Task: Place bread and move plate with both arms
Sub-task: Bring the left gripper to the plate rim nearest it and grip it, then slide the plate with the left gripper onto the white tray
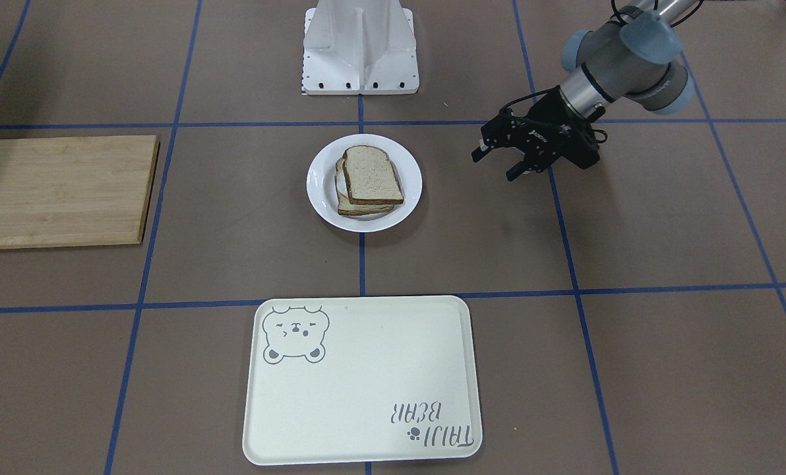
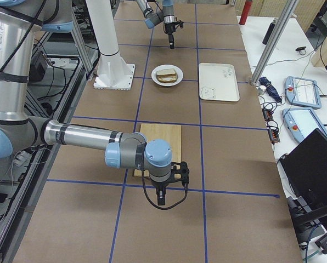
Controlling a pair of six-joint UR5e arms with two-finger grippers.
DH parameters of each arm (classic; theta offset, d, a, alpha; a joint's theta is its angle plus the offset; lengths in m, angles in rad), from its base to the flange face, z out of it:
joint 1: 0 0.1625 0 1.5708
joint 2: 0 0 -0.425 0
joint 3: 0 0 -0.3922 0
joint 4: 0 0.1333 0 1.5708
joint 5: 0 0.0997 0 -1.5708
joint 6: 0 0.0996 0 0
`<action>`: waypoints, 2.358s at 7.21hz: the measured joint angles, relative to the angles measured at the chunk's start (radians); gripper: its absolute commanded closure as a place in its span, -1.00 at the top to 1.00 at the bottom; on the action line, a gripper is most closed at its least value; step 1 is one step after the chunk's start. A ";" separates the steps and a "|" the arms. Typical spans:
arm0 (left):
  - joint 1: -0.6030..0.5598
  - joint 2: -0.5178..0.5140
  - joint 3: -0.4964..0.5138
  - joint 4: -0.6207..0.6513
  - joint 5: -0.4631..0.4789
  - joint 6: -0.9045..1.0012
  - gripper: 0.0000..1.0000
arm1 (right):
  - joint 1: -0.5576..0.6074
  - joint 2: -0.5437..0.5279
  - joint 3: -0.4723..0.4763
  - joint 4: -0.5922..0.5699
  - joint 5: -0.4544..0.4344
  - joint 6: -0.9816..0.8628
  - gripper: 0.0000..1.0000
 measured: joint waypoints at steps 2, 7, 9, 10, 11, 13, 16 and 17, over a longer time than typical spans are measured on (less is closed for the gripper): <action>0.086 -0.056 0.077 -0.084 0.093 -0.095 0.24 | 0.000 0.002 0.001 0.000 0.000 0.002 1.00; 0.117 -0.120 0.186 -0.173 0.123 -0.130 -0.03 | 0.000 0.006 0.000 0.000 -0.001 0.009 1.00; 0.131 -0.133 0.239 -0.254 0.123 -0.132 -0.27 | 0.000 0.009 0.000 -0.001 -0.003 0.009 1.00; 0.136 -0.135 0.248 -0.271 0.123 -0.132 -0.27 | 0.000 0.012 -0.001 -0.002 -0.004 0.010 1.00; 0.139 -0.136 0.252 -0.277 0.123 -0.133 -0.30 | 0.000 0.014 -0.001 -0.002 -0.004 0.010 1.00; 0.148 -0.139 0.254 -0.280 0.123 -0.133 -0.39 | -0.001 0.016 -0.003 -0.002 -0.003 0.011 1.00; 0.159 -0.148 0.254 -0.282 0.128 -0.135 -0.82 | -0.001 0.018 -0.001 -0.002 0.001 0.011 1.00; 0.163 -0.151 0.254 -0.284 0.142 -0.160 -1.00 | -0.001 0.019 -0.001 -0.002 0.002 0.011 1.00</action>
